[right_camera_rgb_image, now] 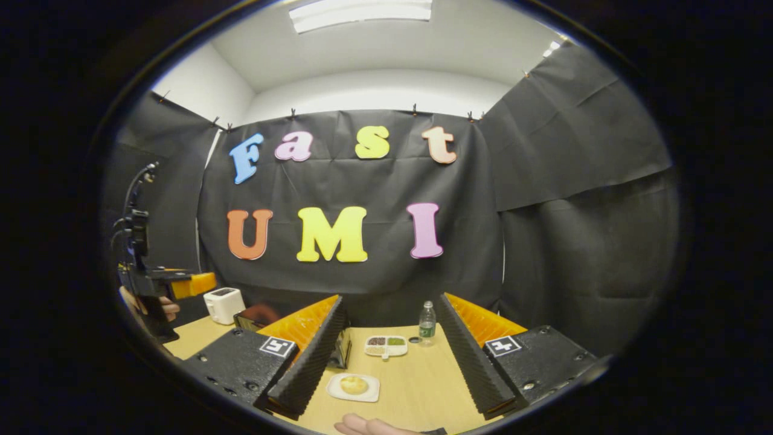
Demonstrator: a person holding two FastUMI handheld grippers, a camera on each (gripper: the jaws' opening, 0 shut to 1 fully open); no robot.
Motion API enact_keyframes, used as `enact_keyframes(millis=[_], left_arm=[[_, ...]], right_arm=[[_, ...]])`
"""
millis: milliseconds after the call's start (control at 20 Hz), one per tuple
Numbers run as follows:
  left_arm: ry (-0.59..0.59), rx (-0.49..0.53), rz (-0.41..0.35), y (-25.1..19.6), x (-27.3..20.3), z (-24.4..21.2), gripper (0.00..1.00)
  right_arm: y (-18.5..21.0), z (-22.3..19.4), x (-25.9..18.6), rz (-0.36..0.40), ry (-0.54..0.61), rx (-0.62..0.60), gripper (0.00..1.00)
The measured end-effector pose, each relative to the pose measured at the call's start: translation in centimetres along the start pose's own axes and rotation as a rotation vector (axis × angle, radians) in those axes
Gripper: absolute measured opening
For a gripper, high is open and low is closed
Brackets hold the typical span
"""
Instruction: Open the electric oven with the left hand, put the food in, and close the electric oven.
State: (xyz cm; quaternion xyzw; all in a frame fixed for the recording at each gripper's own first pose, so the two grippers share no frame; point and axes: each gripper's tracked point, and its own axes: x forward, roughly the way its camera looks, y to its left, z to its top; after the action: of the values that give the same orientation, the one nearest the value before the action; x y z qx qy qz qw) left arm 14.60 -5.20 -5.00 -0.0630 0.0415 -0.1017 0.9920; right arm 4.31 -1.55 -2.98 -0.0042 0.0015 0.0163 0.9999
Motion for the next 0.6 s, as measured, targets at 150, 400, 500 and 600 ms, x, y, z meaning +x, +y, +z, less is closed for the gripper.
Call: enact_keyframes(millis=[150, 400, 500, 600], left_arm=[[0.055, 0.027, 0.018, 0.9, 4.7, -2.4, 0.93], [0.179, 0.058, 0.023, 0.5, 10.4, -7.6, 0.93], [0.217, 0.057, 0.027, 0.4, 12.0, -9.2, 0.93], [0.248, 0.064, 0.040, 0.8, 13.6, -10.6, 0.93]], right_arm=[[-1.3, -0.4, 1.0, -0.013, 0.001, -0.007, 0.95], [-4.2, -1.3, 2.2, -0.050, 0.001, -0.001, 0.96], [-5.2, -1.8, 2.6, -0.064, 0.008, 0.008, 0.99], [-5.9, -2.4, 3.0, -0.071, 0.018, 0.015, 0.99]])
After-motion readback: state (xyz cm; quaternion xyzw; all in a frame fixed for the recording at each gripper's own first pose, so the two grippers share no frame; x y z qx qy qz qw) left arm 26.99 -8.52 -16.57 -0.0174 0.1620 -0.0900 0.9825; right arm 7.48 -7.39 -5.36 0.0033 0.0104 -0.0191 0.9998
